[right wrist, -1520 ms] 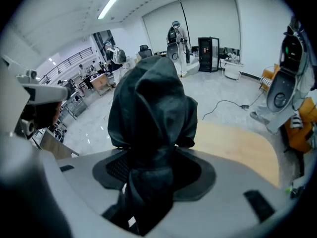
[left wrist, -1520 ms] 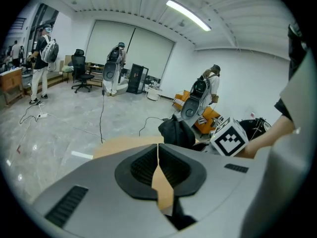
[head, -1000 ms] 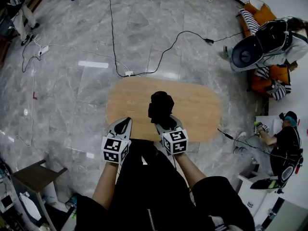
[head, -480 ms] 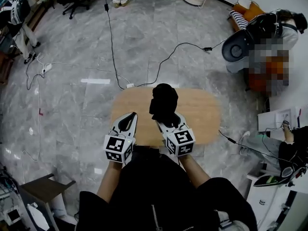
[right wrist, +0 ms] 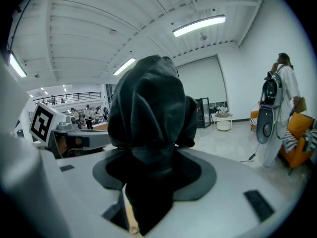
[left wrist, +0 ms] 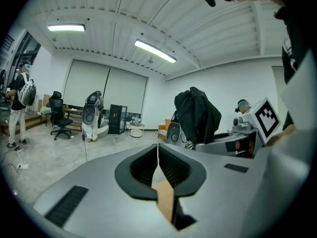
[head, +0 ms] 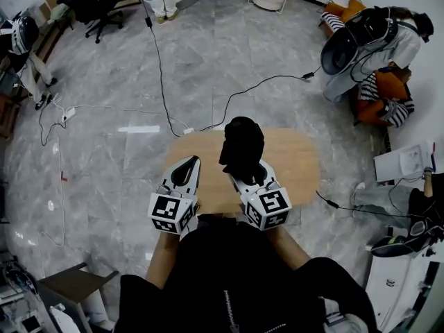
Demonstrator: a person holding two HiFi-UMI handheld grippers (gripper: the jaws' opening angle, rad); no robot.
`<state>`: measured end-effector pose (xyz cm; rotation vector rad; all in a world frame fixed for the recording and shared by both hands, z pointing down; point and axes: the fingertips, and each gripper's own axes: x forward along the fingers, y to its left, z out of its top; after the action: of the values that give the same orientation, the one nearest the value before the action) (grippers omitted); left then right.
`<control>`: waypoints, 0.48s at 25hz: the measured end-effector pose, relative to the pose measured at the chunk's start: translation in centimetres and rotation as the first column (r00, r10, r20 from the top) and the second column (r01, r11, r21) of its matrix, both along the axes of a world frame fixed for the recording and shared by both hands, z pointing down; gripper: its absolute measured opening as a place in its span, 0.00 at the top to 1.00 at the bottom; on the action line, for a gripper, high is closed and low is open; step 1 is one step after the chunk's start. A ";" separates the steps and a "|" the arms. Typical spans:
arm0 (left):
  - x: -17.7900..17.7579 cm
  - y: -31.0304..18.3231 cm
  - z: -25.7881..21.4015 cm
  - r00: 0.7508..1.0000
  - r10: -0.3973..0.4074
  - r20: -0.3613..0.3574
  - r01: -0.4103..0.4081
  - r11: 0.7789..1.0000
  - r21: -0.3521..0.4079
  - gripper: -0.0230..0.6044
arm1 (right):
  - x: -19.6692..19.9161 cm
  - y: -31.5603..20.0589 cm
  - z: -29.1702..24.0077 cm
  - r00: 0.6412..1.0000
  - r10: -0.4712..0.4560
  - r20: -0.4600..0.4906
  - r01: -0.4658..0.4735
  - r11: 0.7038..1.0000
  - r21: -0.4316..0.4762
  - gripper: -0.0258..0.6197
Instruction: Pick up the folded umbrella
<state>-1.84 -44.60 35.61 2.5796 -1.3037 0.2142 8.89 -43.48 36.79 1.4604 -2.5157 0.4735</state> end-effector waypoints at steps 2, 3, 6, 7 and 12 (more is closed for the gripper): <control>0.1 -0.1 -0.5 1.000 0.005 0.004 -0.005 1.000 0.017 0.93 | 0.1 0.1 -0.1 1.000 0.000 -0.002 0.000 1.000 0.008 0.60; 0.1 -0.1 -0.6 1.000 0.005 0.004 -0.005 1.000 0.020 0.93 | 0.2 0.1 -0.2 1.000 -0.002 -0.001 0.002 1.000 0.010 0.60; 0.2 -0.2 -0.8 1.000 0.007 0.003 -0.007 1.000 0.021 0.93 | 0.2 0.3 -0.3 1.000 -0.003 0.003 0.003 1.000 0.007 0.60; 0.2 -0.2 -0.8 1.000 0.008 0.004 -0.008 1.000 0.020 0.93 | 0.1 0.4 -0.2 1.000 -0.003 0.004 0.003 1.000 0.002 0.60; 0.5 0.2 -0.4 1.000 0.012 0.003 -0.012 1.000 0.005 0.93 | 0.4 0.9 0.3 1.000 -0.001 0.005 0.001 1.000 -0.017 0.60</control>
<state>-1.38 -44.37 35.21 2.5932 -1.2913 0.2167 9.29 -42.56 37.13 1.4542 -2.5097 0.4974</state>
